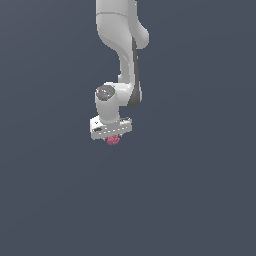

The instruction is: Pick up the object and move it to a goal position.

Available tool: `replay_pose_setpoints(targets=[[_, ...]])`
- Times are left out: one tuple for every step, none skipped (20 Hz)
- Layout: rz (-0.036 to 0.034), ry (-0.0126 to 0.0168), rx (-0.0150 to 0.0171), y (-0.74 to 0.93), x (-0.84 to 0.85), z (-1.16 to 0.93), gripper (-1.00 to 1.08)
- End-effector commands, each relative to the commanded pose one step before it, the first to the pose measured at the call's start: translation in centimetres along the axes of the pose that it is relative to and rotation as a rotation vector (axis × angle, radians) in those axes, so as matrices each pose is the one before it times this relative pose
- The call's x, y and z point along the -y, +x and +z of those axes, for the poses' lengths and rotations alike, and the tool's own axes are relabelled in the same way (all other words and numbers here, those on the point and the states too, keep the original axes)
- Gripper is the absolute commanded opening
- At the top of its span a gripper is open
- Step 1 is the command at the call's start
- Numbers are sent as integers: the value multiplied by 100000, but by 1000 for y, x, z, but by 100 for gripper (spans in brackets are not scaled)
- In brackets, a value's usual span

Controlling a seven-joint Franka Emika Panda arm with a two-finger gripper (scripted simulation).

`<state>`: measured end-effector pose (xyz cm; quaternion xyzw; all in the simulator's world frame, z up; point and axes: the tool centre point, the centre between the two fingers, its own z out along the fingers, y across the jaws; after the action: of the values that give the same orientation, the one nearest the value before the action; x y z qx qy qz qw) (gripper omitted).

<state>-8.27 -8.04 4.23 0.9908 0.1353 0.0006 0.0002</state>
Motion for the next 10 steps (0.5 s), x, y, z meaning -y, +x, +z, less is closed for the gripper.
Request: replay_pose_setpoints(targets=[[-3,52,121,-46,18,120,-100],[0,0,0,0,0,0,-100],[0,0,0,0,0,0,-100],[0,0,0,0,0,0,-100],[0,0,0,0,0,0,-100],[0,0,0,0,0,0,-100],[0,0,0,0,0,0,-100],[0,0,0,0,0,0,-100],[22,-96,-195,67,-43,-92,-100],[0,0,0,14,-20,-15,-100]])
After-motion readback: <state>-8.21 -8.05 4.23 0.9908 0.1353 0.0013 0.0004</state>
